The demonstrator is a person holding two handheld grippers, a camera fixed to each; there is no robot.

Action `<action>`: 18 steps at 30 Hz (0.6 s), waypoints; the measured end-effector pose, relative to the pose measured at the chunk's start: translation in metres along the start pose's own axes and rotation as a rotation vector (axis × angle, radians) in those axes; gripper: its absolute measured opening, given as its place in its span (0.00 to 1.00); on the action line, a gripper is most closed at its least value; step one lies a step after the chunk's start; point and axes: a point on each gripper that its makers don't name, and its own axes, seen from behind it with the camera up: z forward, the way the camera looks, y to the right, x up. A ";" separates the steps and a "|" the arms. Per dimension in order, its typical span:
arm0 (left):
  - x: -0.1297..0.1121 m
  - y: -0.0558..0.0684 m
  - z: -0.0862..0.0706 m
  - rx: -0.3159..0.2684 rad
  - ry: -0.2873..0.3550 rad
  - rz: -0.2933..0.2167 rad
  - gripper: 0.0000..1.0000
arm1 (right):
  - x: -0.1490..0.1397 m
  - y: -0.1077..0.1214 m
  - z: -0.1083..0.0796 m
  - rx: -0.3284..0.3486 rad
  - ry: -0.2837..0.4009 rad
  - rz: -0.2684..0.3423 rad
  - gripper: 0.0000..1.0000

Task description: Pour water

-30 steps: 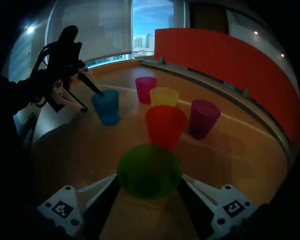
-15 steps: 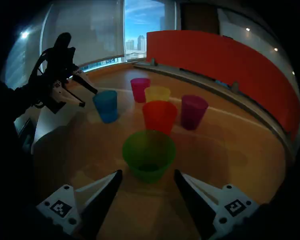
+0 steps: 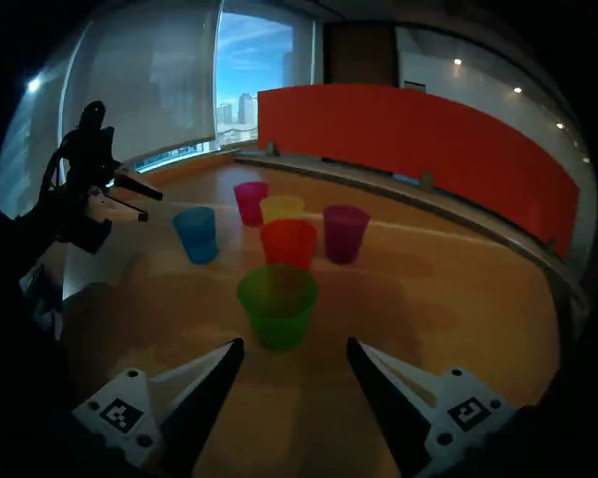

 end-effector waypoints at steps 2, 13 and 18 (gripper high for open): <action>0.001 -0.002 -0.003 0.023 0.018 -0.004 1.00 | 0.004 0.002 -0.006 -0.022 0.024 0.012 1.00; 0.015 -0.023 -0.016 0.156 0.122 -0.030 1.00 | 0.031 0.020 -0.032 -0.124 0.144 0.063 1.00; 0.020 -0.029 -0.020 0.202 0.170 -0.057 1.00 | 0.040 0.030 -0.038 -0.172 0.190 0.084 1.00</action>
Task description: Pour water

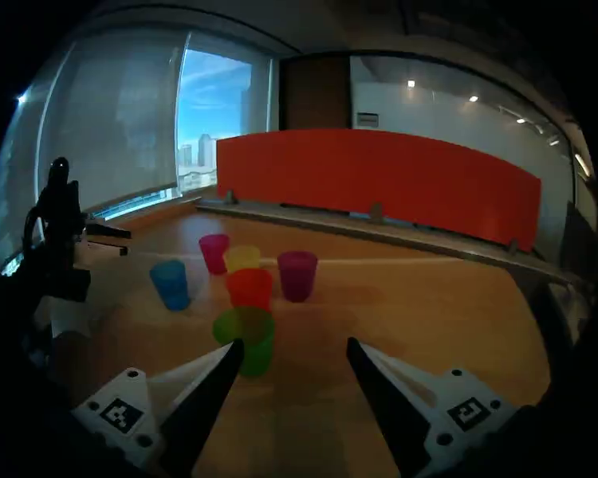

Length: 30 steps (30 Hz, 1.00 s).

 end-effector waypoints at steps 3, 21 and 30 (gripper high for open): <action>0.004 -0.004 -0.001 0.030 0.032 -0.017 1.00 | 0.008 0.010 0.000 -0.053 0.041 0.009 1.00; 0.047 -0.024 -0.012 0.229 0.233 -0.115 1.00 | 0.067 0.044 0.005 -0.345 0.275 0.023 1.00; 0.064 -0.044 -0.026 0.327 0.300 -0.154 1.00 | 0.084 0.057 -0.005 -0.439 0.330 0.023 1.00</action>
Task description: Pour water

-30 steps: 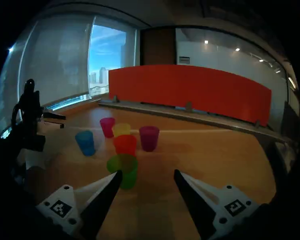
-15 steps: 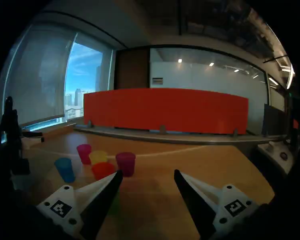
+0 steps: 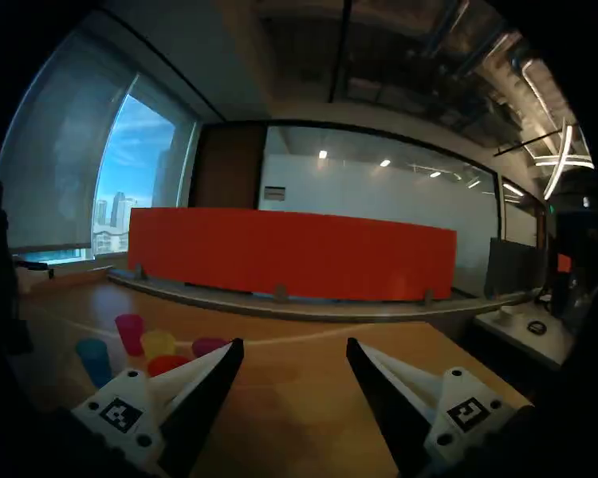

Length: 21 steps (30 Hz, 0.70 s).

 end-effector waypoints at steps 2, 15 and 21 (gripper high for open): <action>0.005 -0.004 -0.001 0.021 0.012 -0.001 1.00 | 0.005 0.003 0.001 -0.017 0.013 0.011 1.00; 0.006 -0.023 -0.008 0.133 0.060 0.022 1.00 | 0.005 0.024 0.003 -0.097 0.016 0.063 1.00; -0.011 -0.030 -0.005 0.148 0.051 0.009 1.00 | 0.008 0.031 0.002 -0.134 0.016 0.053 1.00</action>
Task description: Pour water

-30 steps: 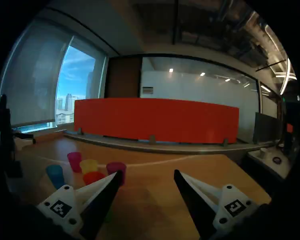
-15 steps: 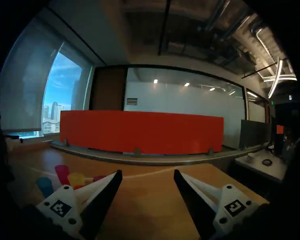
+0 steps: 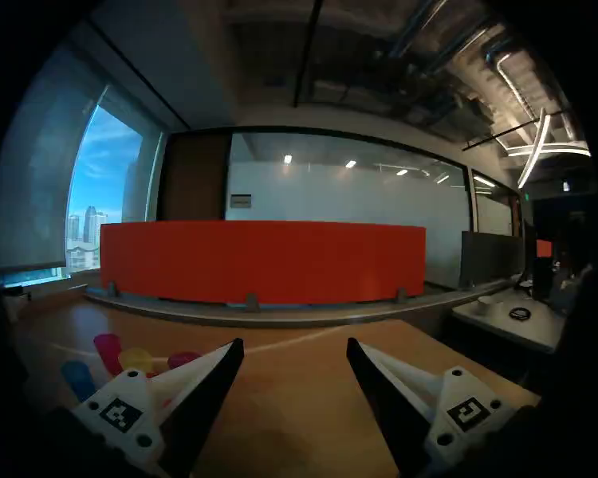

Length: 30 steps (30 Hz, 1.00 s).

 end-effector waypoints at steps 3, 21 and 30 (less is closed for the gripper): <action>-0.009 0.002 0.001 -0.017 -0.004 -0.008 1.00 | 0.001 -0.001 -0.001 -0.006 0.003 -0.002 1.00; -0.042 0.012 0.006 -0.077 -0.010 -0.013 1.00 | 0.001 -0.008 -0.004 -0.010 -0.009 -0.015 1.00; -0.052 0.006 0.007 -0.064 -0.013 0.005 1.00 | -0.001 -0.008 -0.005 -0.008 -0.012 -0.016 1.00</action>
